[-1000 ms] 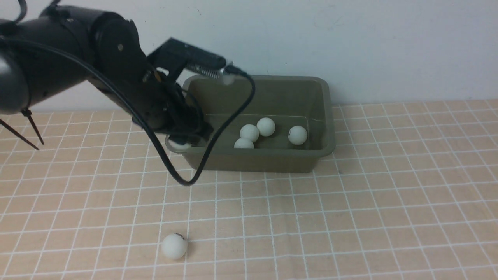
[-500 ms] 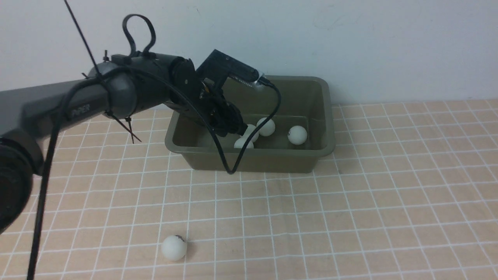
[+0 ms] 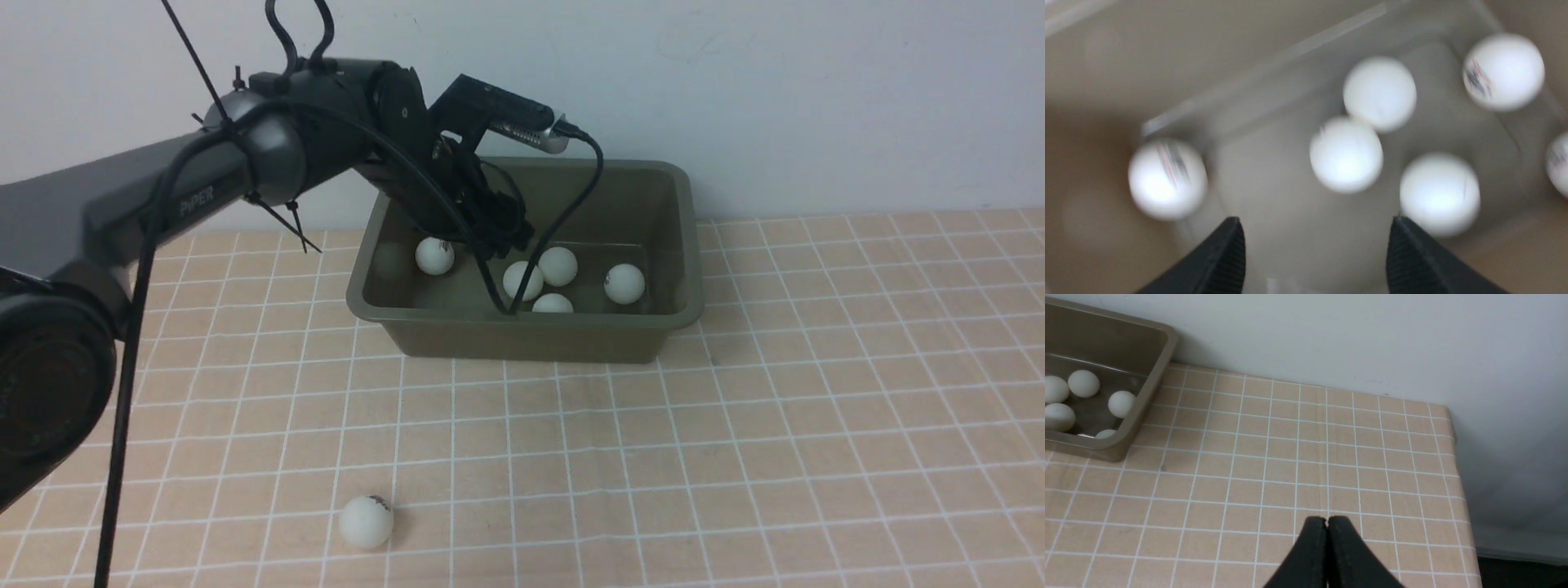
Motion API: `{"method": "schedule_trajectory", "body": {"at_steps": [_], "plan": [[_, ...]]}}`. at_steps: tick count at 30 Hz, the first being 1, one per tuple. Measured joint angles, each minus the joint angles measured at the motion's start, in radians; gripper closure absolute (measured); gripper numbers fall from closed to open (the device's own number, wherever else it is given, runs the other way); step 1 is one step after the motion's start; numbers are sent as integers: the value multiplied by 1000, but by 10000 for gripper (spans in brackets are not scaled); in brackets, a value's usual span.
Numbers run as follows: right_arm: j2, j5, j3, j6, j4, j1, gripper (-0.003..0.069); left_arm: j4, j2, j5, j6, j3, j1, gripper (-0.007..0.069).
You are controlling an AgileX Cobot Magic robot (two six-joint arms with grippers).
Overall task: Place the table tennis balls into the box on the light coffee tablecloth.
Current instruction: 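Drop the ball into the bin, then reach for and grasp a ping pong ball on the table beside the basket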
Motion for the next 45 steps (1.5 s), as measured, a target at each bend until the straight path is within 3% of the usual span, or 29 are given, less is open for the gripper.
{"method": "schedule_trajectory", "body": {"at_steps": [9,15,19,23,24,28,32,45], "plan": [[0,0,0,0,6,0,677,90,-160,423,-70,-43,0,239],[0,0,0,0,0,0,677,87,-265,450,-72,6,0,239],[0,0,0,0,12,0,677,82,-416,450,-81,245,0,239],[0,0,0,0,26,0,677,66,-561,378,-88,505,0,239],[0,0,0,0,29,0,677,39,-621,294,-88,642,0,239],[0,0,0,0,36,0,677,2,-694,79,-79,848,0,239],[0,0,0,0,49,0,677,-14,-679,-27,-51,909,0,239],[0,3,0,-2,62,0,677,-41,-499,-149,26,911,0,239]]}}
